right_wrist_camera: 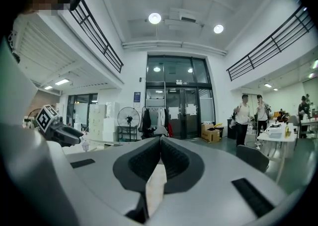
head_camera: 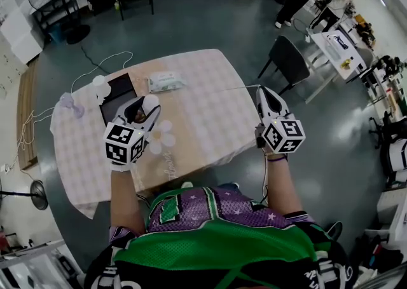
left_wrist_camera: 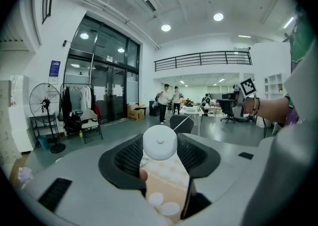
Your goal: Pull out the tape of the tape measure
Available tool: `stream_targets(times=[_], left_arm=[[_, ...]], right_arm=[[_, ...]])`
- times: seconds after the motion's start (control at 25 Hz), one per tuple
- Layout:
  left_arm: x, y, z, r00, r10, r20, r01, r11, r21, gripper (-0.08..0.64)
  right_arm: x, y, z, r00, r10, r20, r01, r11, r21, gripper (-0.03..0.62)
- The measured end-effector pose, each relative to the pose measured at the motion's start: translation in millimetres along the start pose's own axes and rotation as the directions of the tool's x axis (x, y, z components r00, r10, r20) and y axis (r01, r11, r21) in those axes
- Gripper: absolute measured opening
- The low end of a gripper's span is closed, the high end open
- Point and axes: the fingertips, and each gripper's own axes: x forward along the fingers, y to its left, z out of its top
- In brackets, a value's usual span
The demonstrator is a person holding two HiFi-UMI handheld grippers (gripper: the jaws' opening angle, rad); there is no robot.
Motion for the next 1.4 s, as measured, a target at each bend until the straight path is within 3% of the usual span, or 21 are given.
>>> stream_targets(times=[0.52, 0.84, 1.16, 1.4], left_arm=[[9.3, -11.3, -2.9, 0.999, -0.034, -0.012, 0.035, 0.999, 0.016, 0.238], [8.1, -1.4, -10.5, 0.999, -0.007, -0.034, 0.007, 1.0, -0.012, 0.238], [3.5, -1.0, -13.7, 1.0, -0.014, -0.013, 0.013, 1.0, -0.024, 0.238], [6.3, -8.8, -20.3, 0.999, -0.027, -0.02, 0.026, 0.999, -0.021, 0.238]], right_arm=[[-23.3, -23.2, 1.0, 0.996, -0.087, 0.026, 0.087, 0.996, 0.007, 0.011], [-34.7, -39.2, -3.7, 0.971, -0.236, 0.031, 0.234, 0.971, 0.048, 0.011], [-27.6, -14.5, -13.3, 0.991, -0.135, 0.024, 0.133, 0.989, 0.062, 0.011], [-34.5, -15.9, -21.7, 0.99, -0.138, 0.006, 0.137, 0.988, 0.072, 0.011]])
